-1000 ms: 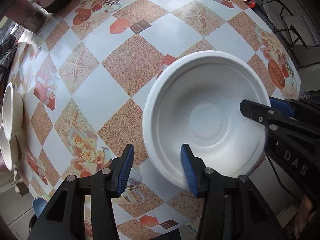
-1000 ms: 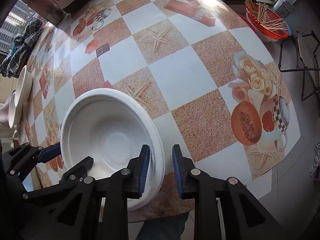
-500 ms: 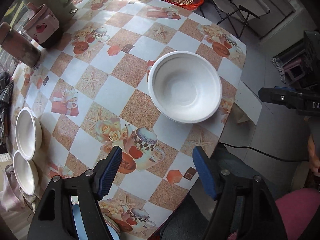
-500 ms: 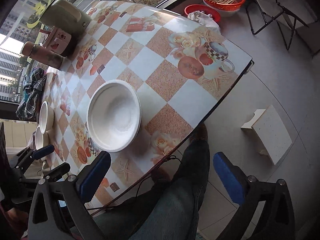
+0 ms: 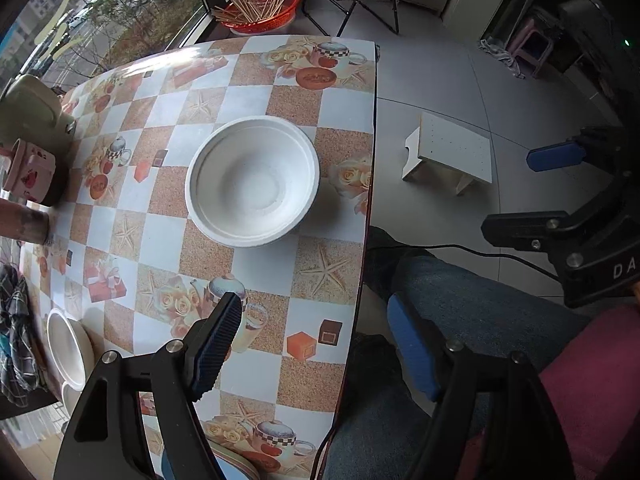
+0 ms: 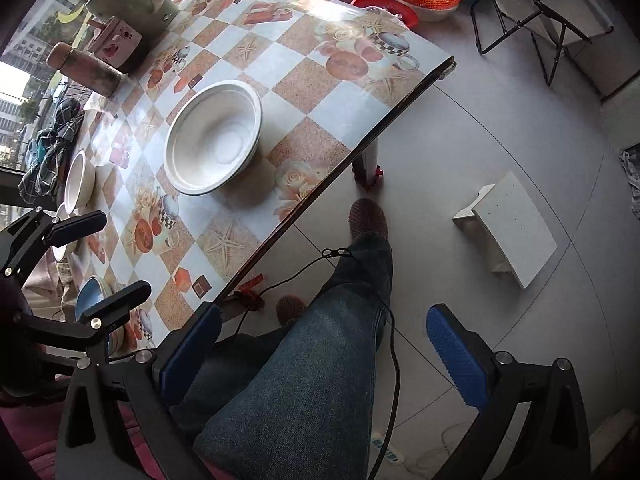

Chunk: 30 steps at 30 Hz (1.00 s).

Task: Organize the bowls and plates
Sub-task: 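Lower the white bowl onto the table and open both grippers, then move both grippers back to the two remaining white bowls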

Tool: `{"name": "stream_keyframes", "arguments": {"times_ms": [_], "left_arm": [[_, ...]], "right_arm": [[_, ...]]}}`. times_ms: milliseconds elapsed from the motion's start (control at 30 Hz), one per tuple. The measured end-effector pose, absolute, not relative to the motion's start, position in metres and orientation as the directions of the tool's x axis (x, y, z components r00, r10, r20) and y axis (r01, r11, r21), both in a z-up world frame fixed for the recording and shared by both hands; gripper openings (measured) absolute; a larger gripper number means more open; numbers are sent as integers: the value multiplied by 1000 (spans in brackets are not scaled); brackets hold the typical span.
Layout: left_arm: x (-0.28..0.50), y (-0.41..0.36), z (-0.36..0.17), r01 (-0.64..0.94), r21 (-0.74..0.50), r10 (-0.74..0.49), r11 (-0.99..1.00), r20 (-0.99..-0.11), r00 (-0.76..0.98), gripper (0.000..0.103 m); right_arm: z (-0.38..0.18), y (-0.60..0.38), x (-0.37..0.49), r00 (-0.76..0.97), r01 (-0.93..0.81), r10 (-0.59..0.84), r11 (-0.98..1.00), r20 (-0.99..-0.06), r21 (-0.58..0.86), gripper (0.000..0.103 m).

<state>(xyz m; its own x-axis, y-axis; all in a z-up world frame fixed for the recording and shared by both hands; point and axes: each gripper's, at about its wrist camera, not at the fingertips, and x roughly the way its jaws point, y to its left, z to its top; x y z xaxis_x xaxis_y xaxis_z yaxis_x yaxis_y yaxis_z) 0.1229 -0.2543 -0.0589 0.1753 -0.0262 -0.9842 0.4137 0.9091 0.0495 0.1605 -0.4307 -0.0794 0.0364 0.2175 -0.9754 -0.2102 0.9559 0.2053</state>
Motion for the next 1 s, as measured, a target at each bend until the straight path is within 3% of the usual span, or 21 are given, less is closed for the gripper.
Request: {"name": "stream_keyframes", "arguments": {"times_ms": [500, 833, 1000], "left_arm": [[134, -226, -46, 302, -23, -97, 953, -968, 231, 79], [129, -209, 5, 251, -68, -182, 966, -866, 466, 80], [127, -201, 26, 246, -128, -237, 961, -839, 490, 80]], "right_arm": [[-57, -443, 165, 101, -190, 131, 975, -986, 110, 103], [-3, -441, 162, 322, -208, 128, 976, -938, 62, 103], [25, -438, 158, 414, -214, 164, 974, -895, 80, 103]]}}
